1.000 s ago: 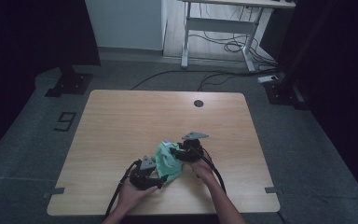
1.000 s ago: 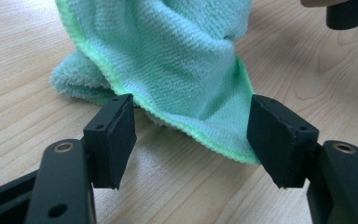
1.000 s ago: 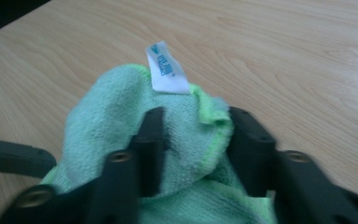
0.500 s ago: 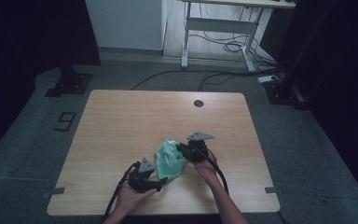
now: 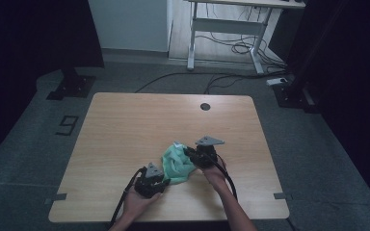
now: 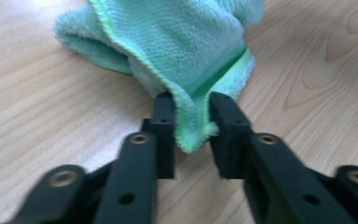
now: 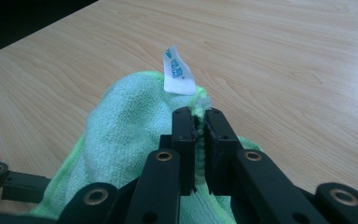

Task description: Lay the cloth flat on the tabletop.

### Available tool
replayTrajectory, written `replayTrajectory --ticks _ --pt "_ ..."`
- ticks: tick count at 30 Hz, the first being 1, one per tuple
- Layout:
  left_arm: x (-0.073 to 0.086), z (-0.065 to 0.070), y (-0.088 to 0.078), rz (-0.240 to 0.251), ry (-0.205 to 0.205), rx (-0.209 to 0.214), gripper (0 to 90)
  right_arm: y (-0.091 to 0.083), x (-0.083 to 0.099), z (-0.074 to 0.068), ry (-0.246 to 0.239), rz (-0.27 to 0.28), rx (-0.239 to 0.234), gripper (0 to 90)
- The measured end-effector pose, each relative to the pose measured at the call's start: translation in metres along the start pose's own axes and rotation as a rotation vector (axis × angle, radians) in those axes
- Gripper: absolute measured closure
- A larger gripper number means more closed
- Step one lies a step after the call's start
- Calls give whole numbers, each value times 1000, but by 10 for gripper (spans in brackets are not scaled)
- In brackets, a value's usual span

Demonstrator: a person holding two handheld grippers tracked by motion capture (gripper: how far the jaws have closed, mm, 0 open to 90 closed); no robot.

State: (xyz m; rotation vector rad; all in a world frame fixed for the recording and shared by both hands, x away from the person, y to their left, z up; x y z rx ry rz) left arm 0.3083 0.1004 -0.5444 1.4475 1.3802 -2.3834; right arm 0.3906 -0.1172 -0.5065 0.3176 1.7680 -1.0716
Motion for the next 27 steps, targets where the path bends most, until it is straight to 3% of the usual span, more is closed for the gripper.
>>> replayTrajectory --ticks 5,19,23,25,26,27 --pt "0 -3 -4 39 5 -6 845 -5 0 3 8 17 3 835" --pt "-8 -19 -30 157 -28 -4 867 -33 4 17 33 66 -14 842" --pt "-12 -20 -36 172 -34 20 867 -41 4 18 33 73 -11 842" --pt "-18 -18 -45 189 -22 26 866 -57 -1 15 17 89 -5 842" --pt "-26 -16 -57 215 -7 34 867 -65 -3 14 11 104 -6 842" --pt "-26 -16 -57 215 -7 34 867 -65 -3 14 11 104 -6 842"
Point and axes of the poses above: each handheld gripper's, and its own axes: y roughly forward along the jaws, x roughly out of its underside, z roughly to its right, the point moved 1 cm from there along y, roughly forward along the jaws, and after that the axes turned 4 degrees about x, right-handed, at the moved point
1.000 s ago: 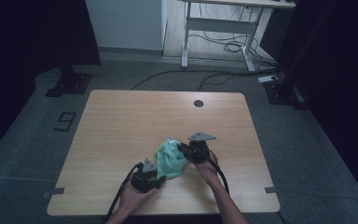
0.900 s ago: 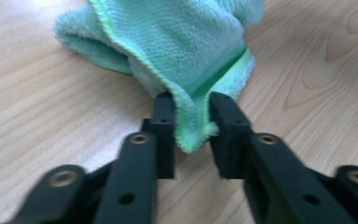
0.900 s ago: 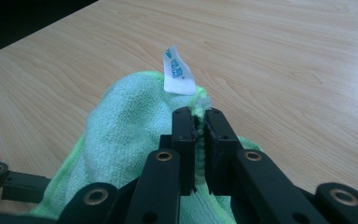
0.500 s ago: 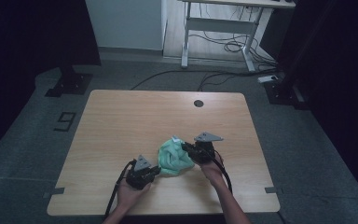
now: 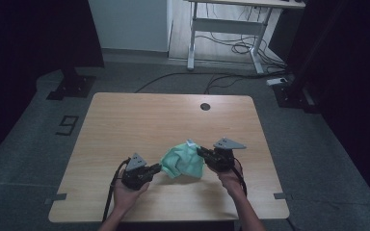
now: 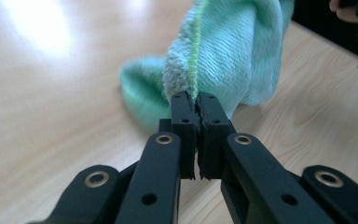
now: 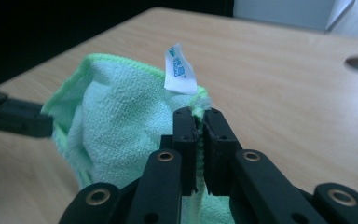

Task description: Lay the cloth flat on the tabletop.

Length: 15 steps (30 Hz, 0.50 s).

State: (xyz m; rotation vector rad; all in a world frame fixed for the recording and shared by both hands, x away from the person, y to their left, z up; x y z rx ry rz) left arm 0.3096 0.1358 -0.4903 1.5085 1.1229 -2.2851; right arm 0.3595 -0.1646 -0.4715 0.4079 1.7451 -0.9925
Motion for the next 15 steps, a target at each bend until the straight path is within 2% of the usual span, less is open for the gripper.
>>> replayTrajectory --ticks 1,2,3,4,7,8,9,10,12,15 --pt "-11 4 -11 19 26 -4 866 -17 -8 -2 -4 35 -4 842" --pt "-11 4 -11 19 26 -4 867 -17 -8 -2 -4 35 -4 842" --pt "-21 9 -22 42 43 1 867 -35 -14 -6 -13 73 0 842" --pt "-26 11 -27 53 51 4 867 -43 -17 -7 -17 91 -2 843" --pt "-35 21 -46 90 58 36 867 -66 -22 -14 -12 131 -16 842" --pt "-35 21 -46 90 58 36 866 -75 -23 -17 -8 135 -21 842" --pt "-39 34 -61 116 92 51 866 -84 -23 -22 -20 143 -28 842" --pt "-39 34 -61 116 92 51 866 -94 -24 -28 -41 159 -34 842" --pt "-46 49 -79 135 141 70 866 -113 -27 -37 -74 185 -38 842" --pt "-57 51 -85 154 166 62 863 -132 -35 -45 -111 226 -22 840"
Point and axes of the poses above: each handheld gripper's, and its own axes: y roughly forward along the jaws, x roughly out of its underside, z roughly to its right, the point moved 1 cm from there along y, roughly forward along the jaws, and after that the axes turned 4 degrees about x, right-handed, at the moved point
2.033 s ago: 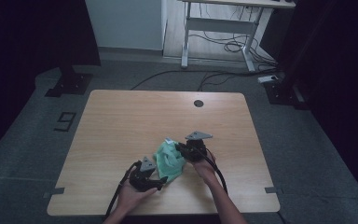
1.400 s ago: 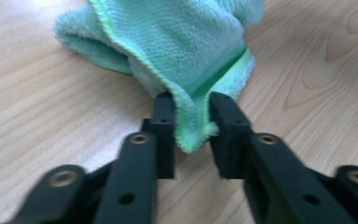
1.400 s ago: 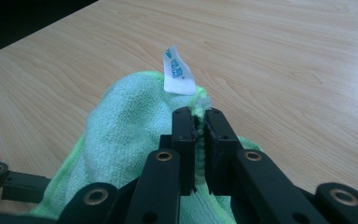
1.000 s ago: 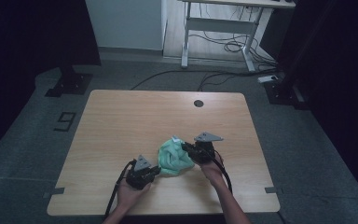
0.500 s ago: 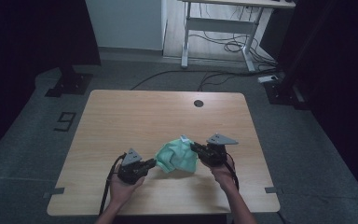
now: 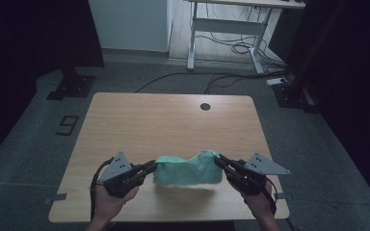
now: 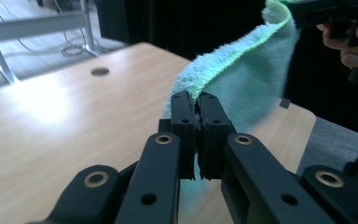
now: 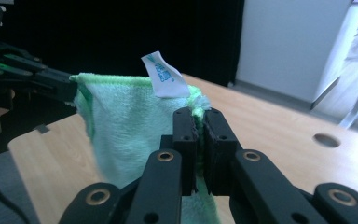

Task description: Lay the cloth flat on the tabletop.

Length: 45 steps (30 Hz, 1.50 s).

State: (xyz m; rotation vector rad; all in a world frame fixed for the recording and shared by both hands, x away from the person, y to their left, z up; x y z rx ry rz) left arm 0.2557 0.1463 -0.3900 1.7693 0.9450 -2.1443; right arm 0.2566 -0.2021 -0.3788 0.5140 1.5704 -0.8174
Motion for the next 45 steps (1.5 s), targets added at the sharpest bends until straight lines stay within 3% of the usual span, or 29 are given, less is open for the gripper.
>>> replayTrajectory --ticks 3,7,10,12,14,20,29,35,36,37,39,40,41,42,43,45 --pt "1 -15 15 -30 -36 2 861 10 -1 6 -11 -28 45 836" --pt "22 -39 40 -110 -113 9 860 48 25 30 61 -121 54 835" --pt "36 -49 49 -142 -148 3 860 66 47 40 105 -158 60 835" --pt "41 -54 49 -151 -156 -4 857 69 56 42 122 -164 58 835" --pt "42 -55 48 -149 -161 -6 855 69 61 41 107 -163 72 832" --pt "34 -53 41 -134 -143 -7 851 61 59 36 93 -139 74 829" --pt "34 -62 52 -177 -141 -23 848 69 62 44 100 -148 90 825" --pt "30 -76 62 -191 -158 -17 848 77 62 48 91 -162 107 825" --pt "25 -88 72 -209 -153 -39 847 86 59 55 87 -173 127 825" --pt "25 -88 72 -209 -153 -39 842 86 59 55 87 -173 127 825" --pt "21 -103 84 -228 -133 -72 810 109 57 71 94 -208 166 823" --pt "20 -121 99 -226 -126 -122 754 119 57 77 95 -221 185 803" --pt "20 -121 99 -226 -126 -122 648 129 58 85 97 -229 201 748" --pt "19 -138 111 -263 -134 -211 529 139 61 92 116 -246 211 648" --pt "20 -143 112 -254 -155 -220 479 148 65 100 136 -266 235 566" --pt "20 -142 110 -227 -152 -201 444 156 70 108 180 -291 264 485"
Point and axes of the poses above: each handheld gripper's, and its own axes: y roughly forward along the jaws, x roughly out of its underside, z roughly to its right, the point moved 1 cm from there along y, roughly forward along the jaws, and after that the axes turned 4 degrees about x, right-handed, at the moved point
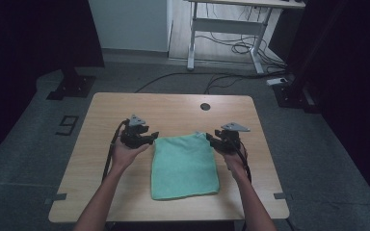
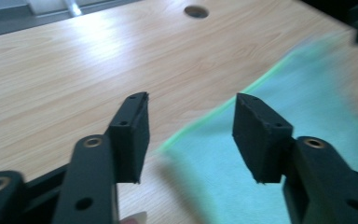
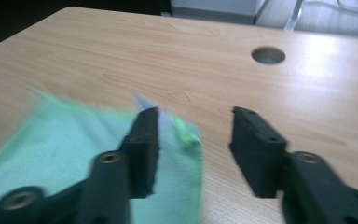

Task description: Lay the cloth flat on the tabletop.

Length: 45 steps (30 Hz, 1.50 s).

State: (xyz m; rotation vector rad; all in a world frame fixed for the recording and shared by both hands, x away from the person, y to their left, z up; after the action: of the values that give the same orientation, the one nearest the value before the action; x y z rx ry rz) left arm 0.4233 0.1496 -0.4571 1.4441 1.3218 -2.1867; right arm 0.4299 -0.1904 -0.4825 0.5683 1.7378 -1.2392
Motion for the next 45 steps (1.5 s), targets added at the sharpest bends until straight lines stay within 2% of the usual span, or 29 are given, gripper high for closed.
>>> replayTrajectory --ticks 2,3,4,6,8,9,10,11,12,15,16,17,18,19,20,22,24,26,27,30,32,33,37,40,42,43,44,45 --pt "2 3 -3 2 15 -1 436 0 1 1 12 5 3 466" --pt "8 13 -7 0 42 10 441 -7 6 0 14 34 -6 448" --pt "8 13 -7 0 42 10 444 -7 6 0 14 34 -6 448" --pt "21 27 -7 -30 50 41 445 -17 15 -7 -3 40 -34 450" --pt "26 32 -6 -39 49 52 441 -20 20 -10 -11 37 -44 452" --pt "37 39 -2 -58 35 63 441 -22 30 -15 -27 24 -65 457" --pt "37 39 -2 -58 35 63 441 -22 36 -18 -30 12 -82 461" --pt "48 43 3 -74 10 110 441 -21 42 -21 -40 -2 -93 463" --pt "54 45 5 -82 6 127 441 -19 48 -25 -48 -14 -100 463" --pt "69 47 16 -134 1 133 442 -9 65 -34 -85 -69 -113 456" --pt "69 47 16 -134 1 133 442 -5 70 -37 -99 -89 -110 451" --pt "75 48 23 -161 6 119 444 -1 74 -39 -113 -110 -105 446" --pt "75 48 23 -161 6 119 445 -1 74 -39 -113 -110 -105 446" --pt "79 49 30 -184 15 113 445 6 81 -41 -115 -138 -97 446" --pt "79 49 30 -184 15 113 445 6 81 -41 -115 -138 -97 446" --pt "82 46 40 -193 -5 140 445 10 86 -41 -107 -164 -88 446" --pt "84 45 47 -214 -2 127 448 10 87 -40 -107 -162 -91 447" --pt "84 45 48 -203 -1 122 458 10 87 -39 -109 -163 -83 448" --pt "82 43 51 -205 -19 124 458 10 87 -39 -111 -165 -80 447" --pt "80 41 53 -203 -17 121 460 7 89 -40 -113 -166 -73 445" --pt "78 37 55 -200 -39 133 460 4 91 -42 -136 -168 -63 446" --pt "77 36 56 -205 -42 136 461 2 92 -43 -132 -169 -57 448" --pt "75 34 57 -214 -39 137 473 -3 94 -48 -118 -181 -37 448" --pt "76 36 55 -221 -37 137 455 -6 98 -52 -146 -168 -18 445" --pt "76 37 53 -224 -29 131 439 -6 97 -51 -143 -177 -31 422" --pt "76 40 49 -209 -1 113 438 -6 96 -51 -143 -185 -40 397" --pt "76 40 49 -209 -1 113 440 -5 94 -51 -145 -191 -47 386" --pt "72 39 46 -182 10 95 442 -4 92 -51 -149 -186 -48 384"
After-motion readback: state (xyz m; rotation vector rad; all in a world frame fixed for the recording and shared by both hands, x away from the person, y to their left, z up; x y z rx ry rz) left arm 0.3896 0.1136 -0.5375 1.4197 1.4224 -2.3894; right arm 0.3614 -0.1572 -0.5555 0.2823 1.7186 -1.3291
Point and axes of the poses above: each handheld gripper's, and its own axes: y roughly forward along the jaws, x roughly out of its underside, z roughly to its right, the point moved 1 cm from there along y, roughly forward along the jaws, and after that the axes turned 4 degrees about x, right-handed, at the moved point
